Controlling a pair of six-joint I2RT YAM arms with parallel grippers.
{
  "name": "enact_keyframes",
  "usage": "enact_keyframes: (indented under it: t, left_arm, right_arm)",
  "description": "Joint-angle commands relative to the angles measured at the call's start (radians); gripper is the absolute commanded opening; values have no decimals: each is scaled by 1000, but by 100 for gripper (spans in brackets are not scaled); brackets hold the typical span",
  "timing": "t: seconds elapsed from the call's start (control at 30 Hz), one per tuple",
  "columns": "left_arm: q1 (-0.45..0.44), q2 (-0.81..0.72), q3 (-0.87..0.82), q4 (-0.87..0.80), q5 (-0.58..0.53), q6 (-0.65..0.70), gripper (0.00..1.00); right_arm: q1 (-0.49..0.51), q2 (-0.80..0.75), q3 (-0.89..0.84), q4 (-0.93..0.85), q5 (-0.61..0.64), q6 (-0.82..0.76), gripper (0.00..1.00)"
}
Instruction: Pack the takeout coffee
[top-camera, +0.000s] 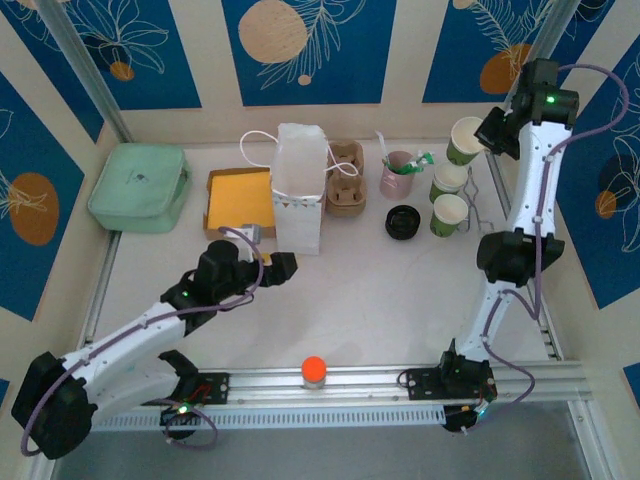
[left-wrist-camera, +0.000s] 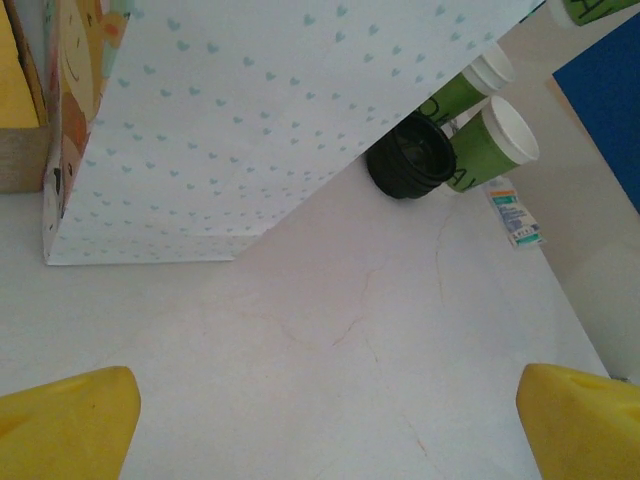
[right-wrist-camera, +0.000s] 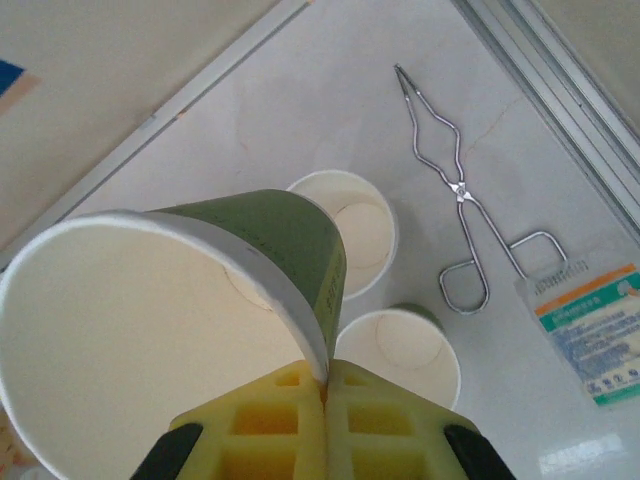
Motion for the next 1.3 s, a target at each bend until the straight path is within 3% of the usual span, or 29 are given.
enact_keyframes:
  t: [0.0, 0.13, 0.4, 0.67, 0.9, 1.13, 1.27]
  left_arm:
    - [-7, -45, -12, -44, -19, 46, 97]
    - [-7, -83, -25, -66, -20, 54, 97]
    - [-6, -120, -53, -86, -18, 51, 97]
    - [-6, -113, -78, -66, -18, 44, 97]
    - [-6, -100, -82, -56, -17, 41, 97]
    - [-6, -94, -85, -53, -24, 43, 97]
    - [-7, -86, -83, -46, -24, 41, 97]
  right_arm:
    - [49, -141, -72, -18, -1, -23, 0]
    - [143, -278, -225, 0, 14, -51, 0]
    - [399, -557, -702, 127, 17, -38, 0]
    - [595, -635, -1124, 277, 20, 47, 0]
    - [629, -592, -1359, 425, 6, 106, 0]
    - [620, -578, -1417, 479, 42, 113, 0]
    - [613, -567, -1422, 484, 47, 108, 6]
